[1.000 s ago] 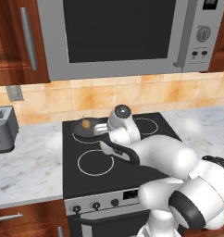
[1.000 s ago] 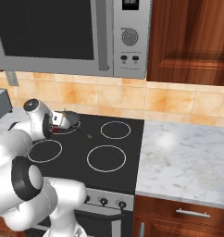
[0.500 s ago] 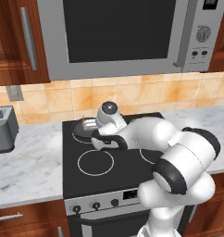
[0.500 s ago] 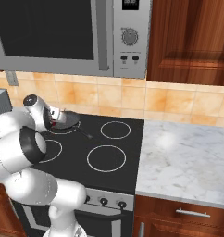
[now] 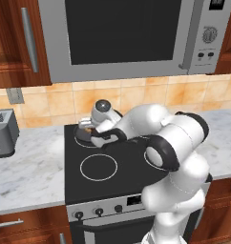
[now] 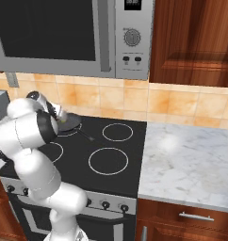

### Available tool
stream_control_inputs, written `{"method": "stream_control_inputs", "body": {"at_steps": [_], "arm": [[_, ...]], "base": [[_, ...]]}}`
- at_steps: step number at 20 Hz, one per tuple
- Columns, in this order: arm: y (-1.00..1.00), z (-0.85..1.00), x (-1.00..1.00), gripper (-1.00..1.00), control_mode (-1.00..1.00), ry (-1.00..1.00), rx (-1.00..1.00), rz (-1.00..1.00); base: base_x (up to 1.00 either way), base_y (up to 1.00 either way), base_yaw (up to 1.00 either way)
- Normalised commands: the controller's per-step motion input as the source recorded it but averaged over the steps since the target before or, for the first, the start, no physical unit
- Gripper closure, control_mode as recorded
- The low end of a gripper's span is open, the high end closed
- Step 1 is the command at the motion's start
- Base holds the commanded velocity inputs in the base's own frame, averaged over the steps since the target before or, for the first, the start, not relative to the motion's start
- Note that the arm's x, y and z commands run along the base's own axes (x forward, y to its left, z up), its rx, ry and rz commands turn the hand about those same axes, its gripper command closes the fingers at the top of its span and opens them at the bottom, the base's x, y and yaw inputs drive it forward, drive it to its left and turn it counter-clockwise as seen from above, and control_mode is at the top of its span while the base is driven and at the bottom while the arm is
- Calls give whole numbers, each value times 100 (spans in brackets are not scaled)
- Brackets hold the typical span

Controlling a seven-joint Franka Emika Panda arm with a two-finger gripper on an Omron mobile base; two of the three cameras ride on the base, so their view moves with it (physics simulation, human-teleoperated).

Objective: Place the pan on the rear left burner on the stove. Then place the tomato and the onion in the pan and turn on the rear left burner.

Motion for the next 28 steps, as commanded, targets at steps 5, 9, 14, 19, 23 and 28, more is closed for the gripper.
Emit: {"method": "stream_control_inputs", "body": {"at_steps": [5,9,14,19,23,28], "arm": [[3,-26,47,100,-100,5,0,0],[0,-39,29,100,-100,7,-1,0],[0,-32,34,100,-100,7,0,0],[0,-26,35,100,-100,6,0,0],[0,-23,31,100,-100,5,0,0],[1,-19,29,100,-100,4,-1,0]], "base": [[0,0,0],[0,0,0],[0,0,0],[0,0,0],[0,0,0],[0,0,0]]}}
